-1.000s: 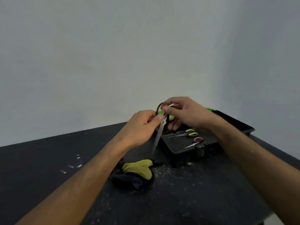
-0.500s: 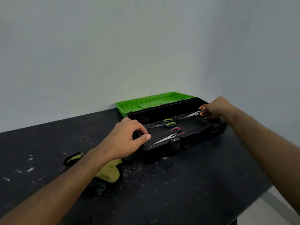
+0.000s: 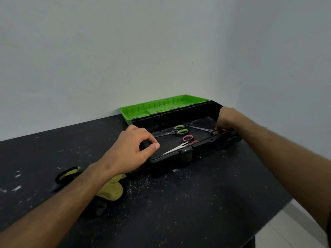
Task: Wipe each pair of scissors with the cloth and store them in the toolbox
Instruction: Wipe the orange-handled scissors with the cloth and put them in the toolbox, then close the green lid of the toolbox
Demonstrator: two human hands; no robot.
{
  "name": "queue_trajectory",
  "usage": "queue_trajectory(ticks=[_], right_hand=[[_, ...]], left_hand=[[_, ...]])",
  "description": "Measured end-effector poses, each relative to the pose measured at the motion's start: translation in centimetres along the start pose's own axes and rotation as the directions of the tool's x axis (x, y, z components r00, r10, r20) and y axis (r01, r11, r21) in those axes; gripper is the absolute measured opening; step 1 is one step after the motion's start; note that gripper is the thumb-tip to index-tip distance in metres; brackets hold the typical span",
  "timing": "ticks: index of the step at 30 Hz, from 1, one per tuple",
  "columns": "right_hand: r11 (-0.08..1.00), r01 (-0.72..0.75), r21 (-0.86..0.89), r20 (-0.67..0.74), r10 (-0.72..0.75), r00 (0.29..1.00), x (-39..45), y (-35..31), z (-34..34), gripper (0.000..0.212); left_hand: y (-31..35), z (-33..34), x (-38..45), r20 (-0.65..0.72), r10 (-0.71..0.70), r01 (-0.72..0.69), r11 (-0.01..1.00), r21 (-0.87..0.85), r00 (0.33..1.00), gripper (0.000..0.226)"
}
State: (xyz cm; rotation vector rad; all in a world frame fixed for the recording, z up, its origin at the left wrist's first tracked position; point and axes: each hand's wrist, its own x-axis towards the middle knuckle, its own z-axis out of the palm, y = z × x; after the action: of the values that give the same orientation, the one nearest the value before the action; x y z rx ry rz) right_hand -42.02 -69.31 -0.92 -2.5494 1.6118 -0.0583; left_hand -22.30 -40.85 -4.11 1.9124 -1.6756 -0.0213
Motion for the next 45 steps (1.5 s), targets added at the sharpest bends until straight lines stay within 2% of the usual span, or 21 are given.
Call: queue_trajectory(ticks=[4, 7, 9, 13, 16, 17, 19, 21, 24, 26, 28, 32, 34, 37, 39, 42, 45], right_hand=[[0.974, 0.13, 0.186, -0.164, -0.1, 0.981, -2.0, -1.5, -0.9, 0.013], [0.895, 0.304, 0.325, -0.229, -0.238, 0.944, -5.6, -5.0, -2.0, 0.016], [0.829, 0.41, 0.38, -0.247, -0.336, 0.909, -8.4, -7.8, -2.4, 0.012], [0.719, 0.581, 0.382, -0.258, -0.521, 0.814, -12.1, -12.2, -1.4, 0.005], [0.722, 0.589, 0.363, -0.228, -0.544, 0.807, -11.6, -13.7, 0.1, 0.009], [0.729, 0.576, 0.37, -0.226, -0.53, 0.817, -10.8, -13.8, 0.5, 0.011], [0.745, 0.538, 0.395, -0.24, -0.482, 0.843, -8.8, -13.8, 0.9, 0.014], [0.749, 0.508, 0.424, -0.245, -0.445, 0.861, -6.3, -13.6, 0.9, 0.018], [0.759, 0.481, 0.438, -0.24, -0.417, 0.877, -2.1, -13.2, 0.6, 0.026], [0.776, 0.464, 0.426, -0.243, -0.396, 0.885, 0.6, -12.7, 0.3, 0.029], [0.795, 0.438, 0.419, -0.242, -0.367, 0.898, 3.4, -11.9, 0.0, 0.03], [0.846, 0.358, 0.394, -0.269, -0.267, 0.925, 8.6, -8.9, -0.2, 0.029], [0.861, 0.317, 0.397, -0.301, -0.205, 0.932, 10.4, -7.0, -0.4, 0.032], [0.861, 0.258, 0.439, -0.336, -0.109, 0.935, 11.9, -4.3, -1.1, 0.039], [0.843, 0.229, 0.487, -0.336, -0.062, 0.94, 12.3, -2.8, -1.7, 0.044], [0.815, 0.252, 0.521, -0.357, -0.06, 0.932, 11.9, -1.5, -3.0, 0.046], [0.776, 0.366, 0.514, -0.428, -0.138, 0.893, 10.4, -1.4, -4.7, 0.047]], left_hand=[[0.4, -0.8, -0.7, -0.024, 0.037, -0.037, 0.999, -0.006, 0.999, 0.028], [0.5, -2.5, -1.8, -0.023, 0.032, -0.033, 0.999, -0.022, 0.999, 0.018], [0.1, -4.1, -3.0, 0.017, 0.003, -0.003, 1.0, -0.001, 1.0, 0.02], [-1.8, -7.1, -6.0, 0.185, -0.192, 0.164, 0.974, 0.158, 0.964, 0.031], [-2.9, -7.8, -7.7, 0.289, -0.333, 0.259, 0.929, 0.264, 0.898, 0.043], [-3.3, -7.8, -7.7, 0.275, -0.355, 0.301, 0.928, 0.221, 0.893, 0.042], [-4.0, -7.6, -6.4, 0.209, -0.412, 0.426, 0.905, -0.022, 0.887, 0.035], [-4.6, -7.3, -3.7, 0.191, -0.491, 0.527, 0.788, -0.319, 0.85, 0.032], [-5.5, -6.1, 1.7, 0.271, -0.593, 0.591, 0.45, -0.669, 0.758, 0.052], [-6.2, -4.9, 5.0, 0.323, -0.628, 0.598, 0.291, -0.747, 0.708, 0.057], [-7.3, -3.3, 7.9, 0.389, -0.632, 0.639, 0.226, -0.735, 0.67, 0.058], [-9.1, -1.3, 10.6, 0.411, -0.694, 0.738, 0.261, -0.622, 0.591, 0.019], [-10.0, -0.6, 11.4, 0.379, -0.717, 0.741, 0.283, -0.609, 0.585, 0.006], [-11.0, 0.0, 11.8, 0.32, -0.74, 0.705, 0.282, -0.65, 0.592, 0.011], [-11.2, 0.1, 11.5, 0.312, -0.729, 0.68, 0.278, -0.678, 0.609, 0.003], [-10.9, -0.5, 11.3, 0.237, -0.678, 0.585, 0.343, -0.735, 0.695, 0.024], [-10.0, -1.9, 11.2, 0.093, -0.619, 0.446, 0.445, -0.776, 0.78, 0.044]])
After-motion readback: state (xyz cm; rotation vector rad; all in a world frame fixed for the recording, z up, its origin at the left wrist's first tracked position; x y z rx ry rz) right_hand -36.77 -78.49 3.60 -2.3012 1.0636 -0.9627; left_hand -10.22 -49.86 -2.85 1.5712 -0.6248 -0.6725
